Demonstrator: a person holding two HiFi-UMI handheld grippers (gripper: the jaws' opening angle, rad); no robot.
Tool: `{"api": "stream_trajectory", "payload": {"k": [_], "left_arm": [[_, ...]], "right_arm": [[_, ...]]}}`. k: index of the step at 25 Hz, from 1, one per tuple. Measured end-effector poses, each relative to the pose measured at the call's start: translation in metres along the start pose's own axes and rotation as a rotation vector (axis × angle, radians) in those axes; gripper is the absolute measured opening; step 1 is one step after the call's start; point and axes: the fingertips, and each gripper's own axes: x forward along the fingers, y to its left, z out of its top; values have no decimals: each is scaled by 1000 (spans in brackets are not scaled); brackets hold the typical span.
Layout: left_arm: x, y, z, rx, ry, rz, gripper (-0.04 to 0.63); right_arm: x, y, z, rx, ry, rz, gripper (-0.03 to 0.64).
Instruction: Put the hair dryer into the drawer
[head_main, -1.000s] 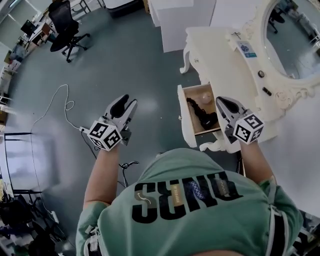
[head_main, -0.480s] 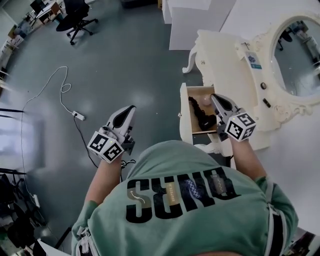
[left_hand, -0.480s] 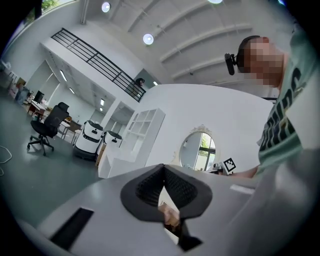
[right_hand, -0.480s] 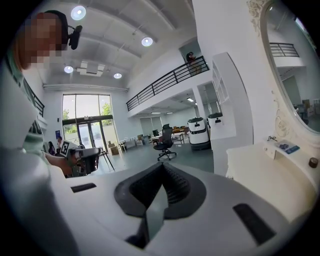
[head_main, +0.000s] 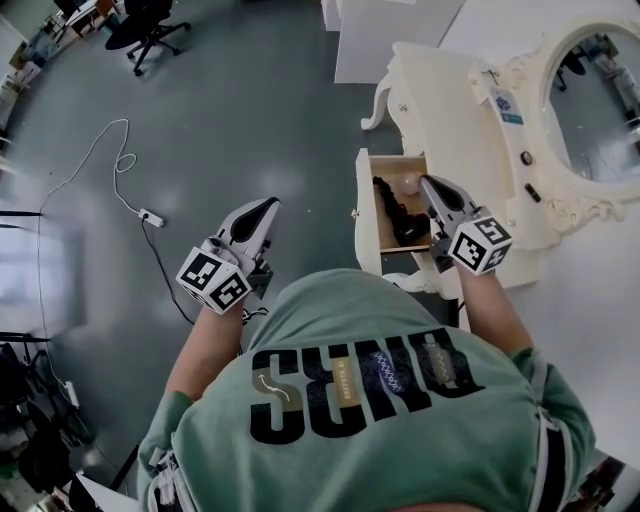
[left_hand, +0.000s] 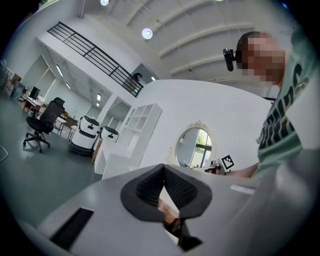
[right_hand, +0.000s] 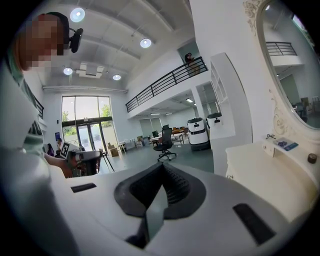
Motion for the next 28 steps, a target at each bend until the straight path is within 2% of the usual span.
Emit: {"api": "stream_trajectory", "payload": {"k": [7,28], "left_arm": [[7,-8,-2,10,17,-23,10],[15,-16,-2,5,39,-51,9]], "right_arm": [[-11,-5,-2,-1,-2,-15,-11],[-10,0,-2,-16,16,13,-11]]}}
